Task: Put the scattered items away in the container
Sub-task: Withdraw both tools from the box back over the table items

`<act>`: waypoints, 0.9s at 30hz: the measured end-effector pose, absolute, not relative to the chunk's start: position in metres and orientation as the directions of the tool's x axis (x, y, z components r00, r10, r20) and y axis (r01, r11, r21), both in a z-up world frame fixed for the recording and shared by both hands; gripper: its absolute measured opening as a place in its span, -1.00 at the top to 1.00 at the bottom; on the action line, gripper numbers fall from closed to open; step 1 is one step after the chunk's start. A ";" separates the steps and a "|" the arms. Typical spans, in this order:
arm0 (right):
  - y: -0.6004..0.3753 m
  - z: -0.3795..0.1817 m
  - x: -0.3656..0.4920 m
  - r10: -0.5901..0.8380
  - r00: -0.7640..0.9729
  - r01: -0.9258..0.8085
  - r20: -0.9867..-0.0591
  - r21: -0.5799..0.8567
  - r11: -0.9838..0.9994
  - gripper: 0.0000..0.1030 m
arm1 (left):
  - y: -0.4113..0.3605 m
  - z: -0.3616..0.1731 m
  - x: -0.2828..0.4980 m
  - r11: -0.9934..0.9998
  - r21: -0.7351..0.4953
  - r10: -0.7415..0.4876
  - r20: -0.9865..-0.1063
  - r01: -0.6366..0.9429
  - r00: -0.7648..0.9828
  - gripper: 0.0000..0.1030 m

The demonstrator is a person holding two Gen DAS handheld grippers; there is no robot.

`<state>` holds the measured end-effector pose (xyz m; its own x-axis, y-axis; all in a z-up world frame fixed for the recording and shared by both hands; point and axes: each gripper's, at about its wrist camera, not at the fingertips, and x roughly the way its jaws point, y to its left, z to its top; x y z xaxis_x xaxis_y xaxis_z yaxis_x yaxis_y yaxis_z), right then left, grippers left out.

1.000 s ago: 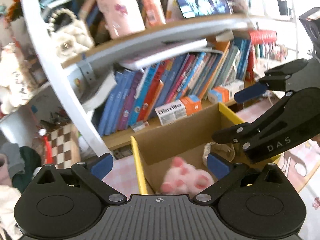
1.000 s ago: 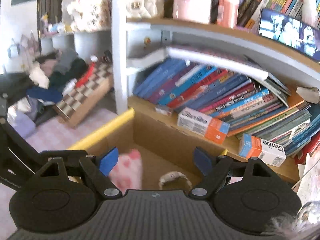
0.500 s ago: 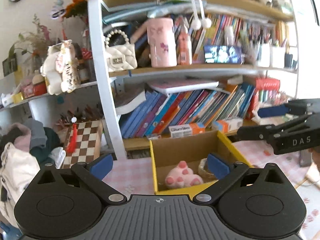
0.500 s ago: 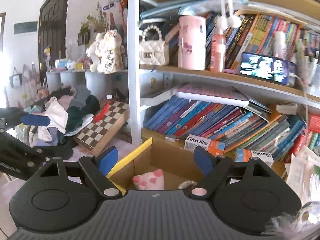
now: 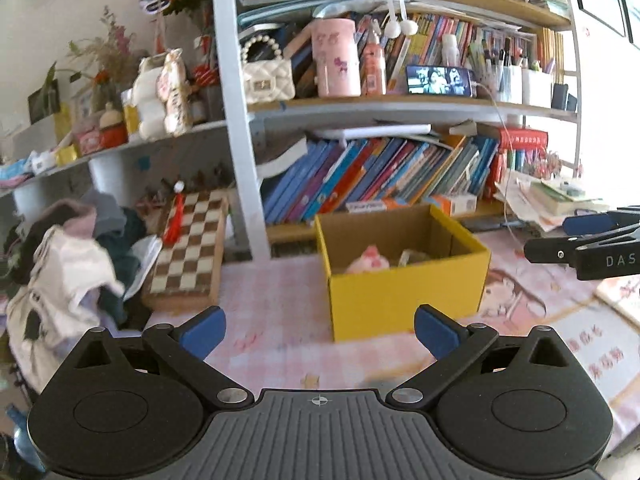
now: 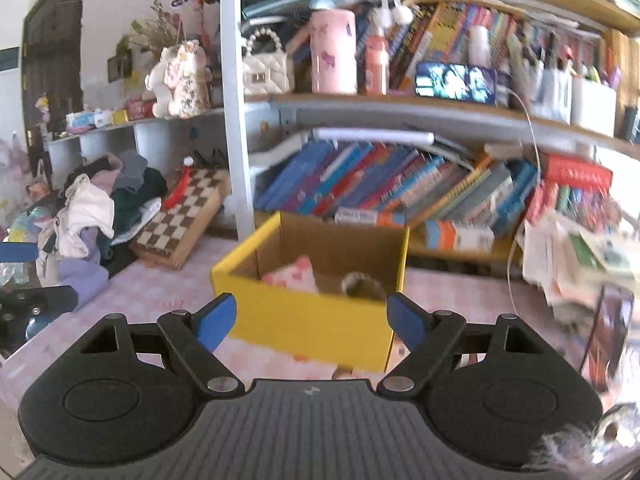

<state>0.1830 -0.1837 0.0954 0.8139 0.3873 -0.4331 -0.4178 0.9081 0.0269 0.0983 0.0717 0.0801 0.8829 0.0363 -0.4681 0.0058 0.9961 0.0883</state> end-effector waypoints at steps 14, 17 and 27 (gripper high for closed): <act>-0.170 0.047 0.096 0.308 0.788 -0.383 -0.533 -0.033 0.923 -0.59 | 0.057 0.032 0.046 0.996 0.094 0.045 -0.562 0.009 0.826 -0.97; -0.166 0.036 0.087 0.289 0.783 -0.354 -0.551 -0.013 0.935 -0.56 | 0.051 0.020 0.037 0.997 0.079 0.026 -0.571 0.023 0.820 -0.97; -0.150 0.008 0.068 0.247 0.743 -0.330 -0.622 -0.019 0.944 -0.54 | 0.029 0.000 0.017 0.990 0.078 -0.050 -0.590 0.119 0.806 -0.97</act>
